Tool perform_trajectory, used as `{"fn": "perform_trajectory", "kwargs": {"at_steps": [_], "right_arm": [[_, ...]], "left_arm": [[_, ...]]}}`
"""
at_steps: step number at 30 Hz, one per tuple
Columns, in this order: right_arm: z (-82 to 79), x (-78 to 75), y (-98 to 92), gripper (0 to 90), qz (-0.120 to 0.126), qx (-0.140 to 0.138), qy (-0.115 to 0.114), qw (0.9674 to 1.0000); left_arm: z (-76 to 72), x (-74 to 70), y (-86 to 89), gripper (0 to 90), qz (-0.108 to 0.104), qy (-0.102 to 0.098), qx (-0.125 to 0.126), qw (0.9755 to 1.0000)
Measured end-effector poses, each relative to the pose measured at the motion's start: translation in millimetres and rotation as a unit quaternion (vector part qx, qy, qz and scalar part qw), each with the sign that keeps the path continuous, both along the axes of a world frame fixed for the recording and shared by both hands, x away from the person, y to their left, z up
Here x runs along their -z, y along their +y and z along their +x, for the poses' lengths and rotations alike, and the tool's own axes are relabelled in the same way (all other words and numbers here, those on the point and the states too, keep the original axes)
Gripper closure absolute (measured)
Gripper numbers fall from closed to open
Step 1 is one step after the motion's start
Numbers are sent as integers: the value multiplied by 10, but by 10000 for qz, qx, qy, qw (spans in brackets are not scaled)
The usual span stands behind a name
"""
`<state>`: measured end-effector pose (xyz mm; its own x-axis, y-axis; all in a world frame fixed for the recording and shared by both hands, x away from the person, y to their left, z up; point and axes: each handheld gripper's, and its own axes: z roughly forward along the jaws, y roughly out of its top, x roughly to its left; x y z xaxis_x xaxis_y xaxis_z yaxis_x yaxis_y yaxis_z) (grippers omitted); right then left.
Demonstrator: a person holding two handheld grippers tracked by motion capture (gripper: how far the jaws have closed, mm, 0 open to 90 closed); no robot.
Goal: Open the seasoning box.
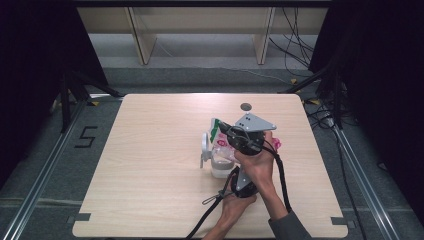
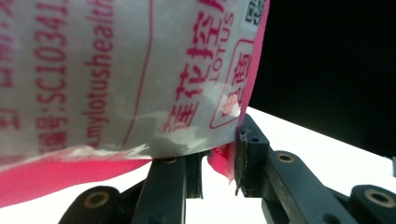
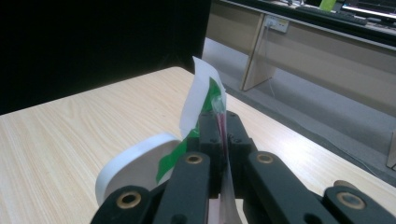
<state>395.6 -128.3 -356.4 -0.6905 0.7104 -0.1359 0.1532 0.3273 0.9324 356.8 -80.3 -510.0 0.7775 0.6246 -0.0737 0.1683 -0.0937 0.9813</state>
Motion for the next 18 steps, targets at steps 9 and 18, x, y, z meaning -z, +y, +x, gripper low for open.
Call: {"fn": "perform_trajectory", "kwargs": {"at_steps": [9,18], "right_arm": [[7,19,2,894,5,57,139,9999],[8,39,17,894,71,65,190,9998]], "left_arm": [[-8,15,-14,747,75,-9,-3,10000],[-9,22,-44,748,-207,56,-78,9997]]}}
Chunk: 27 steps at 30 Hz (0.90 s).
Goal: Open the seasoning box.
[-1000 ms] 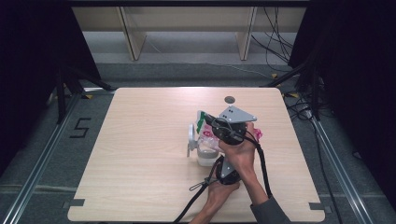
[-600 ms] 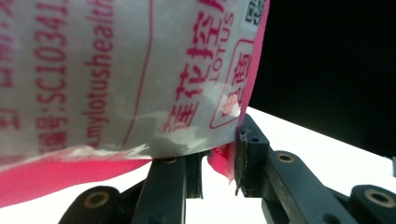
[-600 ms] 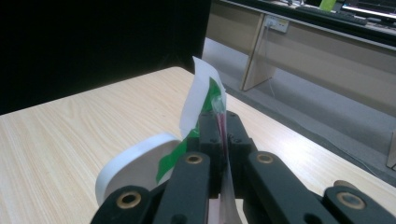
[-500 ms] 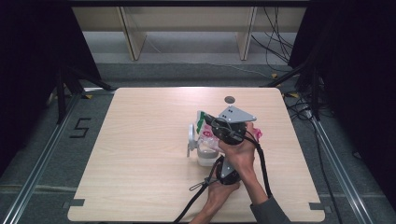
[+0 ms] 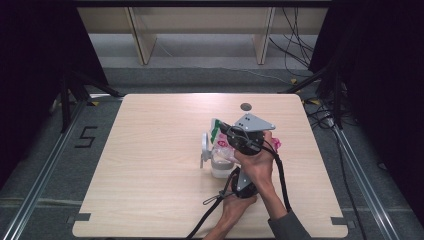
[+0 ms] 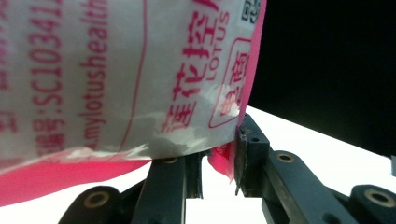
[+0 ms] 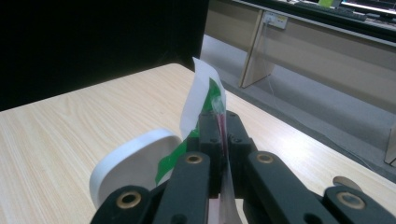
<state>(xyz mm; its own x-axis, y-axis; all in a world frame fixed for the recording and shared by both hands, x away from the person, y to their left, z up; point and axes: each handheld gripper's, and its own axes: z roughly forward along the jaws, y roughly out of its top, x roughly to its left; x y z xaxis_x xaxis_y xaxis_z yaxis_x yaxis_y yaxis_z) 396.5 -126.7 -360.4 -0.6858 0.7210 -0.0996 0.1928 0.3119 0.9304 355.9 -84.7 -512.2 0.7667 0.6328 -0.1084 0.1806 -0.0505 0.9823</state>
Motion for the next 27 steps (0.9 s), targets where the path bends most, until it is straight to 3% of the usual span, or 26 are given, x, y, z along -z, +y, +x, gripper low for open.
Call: {"fn": "perform_trajectory", "kwargs": {"at_steps": [1,4,7,8,9,11,13,14,15,17,19,20,21,22,23,25,26,27], "right_arm": [[-6,-14,-2,894,-106,24,-86,9999],[-28,-5,38,894,0,85,45,10000],[-1,-1,18,894,-110,20,-47,9999],[-25,-5,21,894,-30,86,105,9999],[-2,-9,7,894,-74,31,-36,10000],[8,-4,6,894,-75,46,-78,9999],[1,3,8,894,-39,82,9,10000],[4,2,4,894,-31,74,10,10000],[12,-1,-1,894,-77,53,-89,9999],[17,-11,-7,894,-69,-20,-75,9999],[13,-1,0,894,-93,49,-90,9999],[16,2,-1,894,-85,44,-93,9999],[19,0,-7,893,-93,40,-84,9999],[11,-6,-7,894,-26,36,10,10000],[13,-10,-10,894,-23,6,-27,10000],[6,-16,-11,894,-92,2,-68,9999],[10,-9,-5,894,-84,18,-99,9999],[17,-6,-7,894,-79,-16,-57,10000]], "left_arm": [[2,-8,-5,749,-57,19,-40,10000],[-3,-13,4,748,-40,2,-12,10000],[4,1,1,749,36,-32,-1,10000],[3,-1,1,749,22,-31,-1,10000],[-1,-3,3,749,31,-28,9,10000],[-2,0,-1,749,-14,0,20,10000],[1,2,-7,749,-38,9,5,10000],[0,2,-7,749,-22,0,-3,10000],[-1,-2,20,749,234,-83,61,9997],[0,-3,21,749,242,-85,54,9997],[-1,2,-12,749,-54,10,-10,10000],[0,1,-11,749,-51,15,-10,10000],[1,2,7,749,168,-75,19,9998],[-1,-3,18,749,245,-77,56,9997],[-2,-4,17,749,231,-83,64,9997],[-7,-5,-10,749,-16,-1,17,10000],[-4,-1,-11,749,-14,-20,-6,10000],[-1,-1,11,749,207,-70,40,9998]]}}
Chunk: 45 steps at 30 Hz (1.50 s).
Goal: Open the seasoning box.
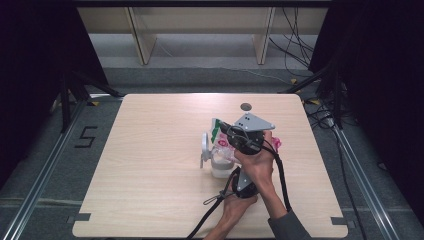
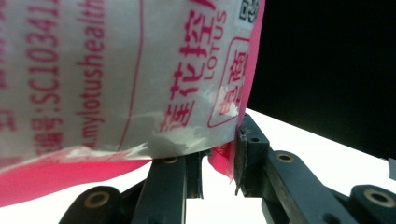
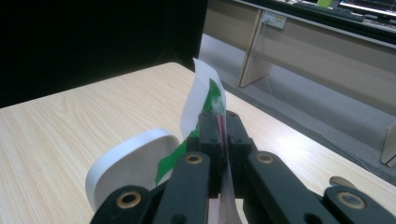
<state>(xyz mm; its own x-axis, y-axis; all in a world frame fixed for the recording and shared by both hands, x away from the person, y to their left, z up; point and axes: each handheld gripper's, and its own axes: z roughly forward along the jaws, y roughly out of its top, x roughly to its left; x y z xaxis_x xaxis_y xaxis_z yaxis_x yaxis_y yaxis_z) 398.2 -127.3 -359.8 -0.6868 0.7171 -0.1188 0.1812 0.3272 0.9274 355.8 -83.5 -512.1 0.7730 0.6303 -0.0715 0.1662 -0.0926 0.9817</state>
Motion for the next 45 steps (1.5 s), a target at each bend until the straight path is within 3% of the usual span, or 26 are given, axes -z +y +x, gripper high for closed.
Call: {"fn": "perform_trajectory", "kwargs": {"at_steps": [2,4,5,8,11,26,28,29,33,35,36,38,41,44,45], "right_arm": [[-2,2,-1,894,46,49,69,10000],[-7,-4,2,893,-35,34,-35,10000],[-40,0,26,893,81,127,111,9998],[-16,6,18,893,17,78,93,9999],[-29,2,19,893,5,84,103,9999],[-14,4,21,892,-73,66,-32,9999],[-8,15,25,891,-93,81,-37,9999],[8,22,25,891,-122,47,-150,9998],[-19,8,41,891,-8,-28,35,10000],[-23,6,40,890,-135,4,-9,9999],[-38,26,62,890,-25,117,85,9999],[-20,21,52,890,-140,65,10,9999],[-30,0,43,890,-116,-6,-56,9999],[-24,18,56,890,-173,65,-13,9998],[-9,20,45,891,-201,102,-112,9997]], "left_arm": [[2,2,3,749,-18,-19,15,10000],[0,-6,-16,749,-266,77,-12,9996],[3,-6,-14,749,-284,88,-1,9996],[5,4,-6,749,-195,68,8,9998],[5,-2,-20,749,-337,75,3,9994],[10,5,-7,747,-247,82,19,9997],[12,10,-10,748,-309,139,34,9994],[14,13,-18,748,-348,128,3,9993],[2,-5,-12,747,-338,60,19,9994],[7,2,-19,747,-349,96,16,9993],[7,-1,-11,747,-317,133,51,9994],[4,2,-16,747,-363,89,42,9993],[4,-5,-16,748,-348,51,8,9994],[-2,5,-23,747,-291,44,11,9996],[-1,1,-11,747,-268,89,79,9996]]}}
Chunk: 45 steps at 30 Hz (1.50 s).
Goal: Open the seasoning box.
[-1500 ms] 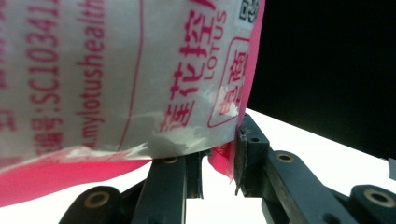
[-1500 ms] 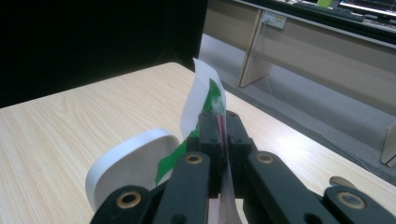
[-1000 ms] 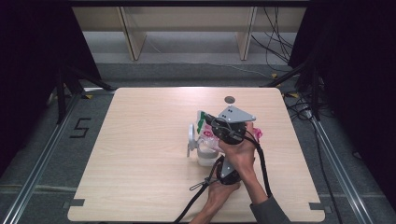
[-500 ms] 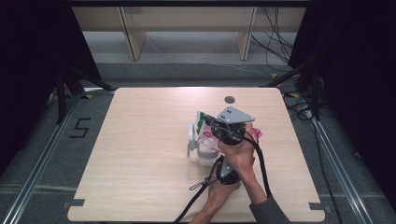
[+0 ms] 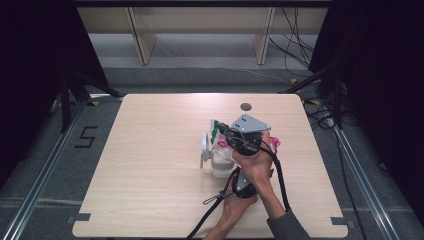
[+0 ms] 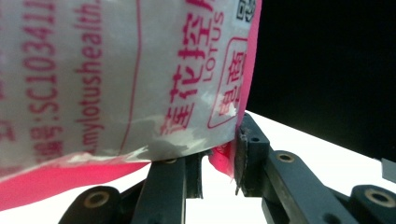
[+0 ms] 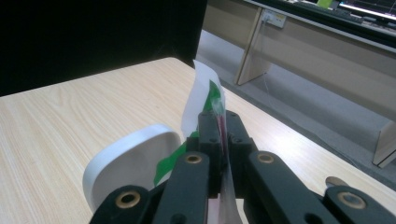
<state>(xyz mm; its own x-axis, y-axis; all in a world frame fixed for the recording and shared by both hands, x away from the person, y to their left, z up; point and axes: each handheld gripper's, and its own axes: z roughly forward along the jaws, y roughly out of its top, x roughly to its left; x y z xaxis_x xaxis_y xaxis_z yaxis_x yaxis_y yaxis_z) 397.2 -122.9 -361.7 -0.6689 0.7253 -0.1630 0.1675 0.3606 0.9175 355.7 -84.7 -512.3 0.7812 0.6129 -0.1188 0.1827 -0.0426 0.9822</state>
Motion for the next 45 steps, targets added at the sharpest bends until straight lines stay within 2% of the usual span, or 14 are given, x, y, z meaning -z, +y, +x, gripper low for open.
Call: {"fn": "perform_trajectory", "kwargs": {"at_steps": [2,8,9,13,17,22,28,30,32,36,38,40,41,45], "right_arm": [[-15,-4,-2,891,58,15,87,9999],[12,1,-19,890,24,-24,-51,10000],[-8,-5,-15,890,51,-24,80,10000],[4,-4,-14,891,41,-44,41,10000],[-34,-10,12,890,86,-30,181,9998],[-15,-9,11,890,-11,-48,-87,10000],[-11,-7,11,891,-28,-49,-87,9999],[-14,-4,19,890,5,-61,-51,10000],[-29,0,23,890,65,-6,205,9998],[-3,-11,3,890,-57,-60,-78,9999],[-20,4,17,891,67,-22,210,9998],[-31,-7,27,890,-7,-90,81,9999],[-25,-18,25,890,-59,-86,-112,9999],[-1,8,19,891,-18,-85,30,10000]], "left_arm": [[0,-4,-5,748,-13,-9,-41,10000],[4,4,-8,748,-38,-5,-40,10000],[5,1,-6,748,-2,-35,-26,10000],[2,1,-6,748,1,-7,-29,10000],[0,-4,-17,748,-85,-40,-69,9999],[0,-10,-5,748,-51,-26,-44,10000],[-1,-6,-7,748,-45,-7,-51,10000],[-2,-1,-19,748,-116,-17,-80,9999],[-5,5,-15,748,-92,-36,-77,9999],[-5,0,-22,748,-103,-25,-81,9999],[-4,4,-18,748,-81,-17,-70,9999],[-7,-10,-20,748,-133,-40,-84,9999],[-11,-23,-10,748,-92,-35,-46,9999],[-5,9,-22,748,-91,-7,-64,9999]]}}
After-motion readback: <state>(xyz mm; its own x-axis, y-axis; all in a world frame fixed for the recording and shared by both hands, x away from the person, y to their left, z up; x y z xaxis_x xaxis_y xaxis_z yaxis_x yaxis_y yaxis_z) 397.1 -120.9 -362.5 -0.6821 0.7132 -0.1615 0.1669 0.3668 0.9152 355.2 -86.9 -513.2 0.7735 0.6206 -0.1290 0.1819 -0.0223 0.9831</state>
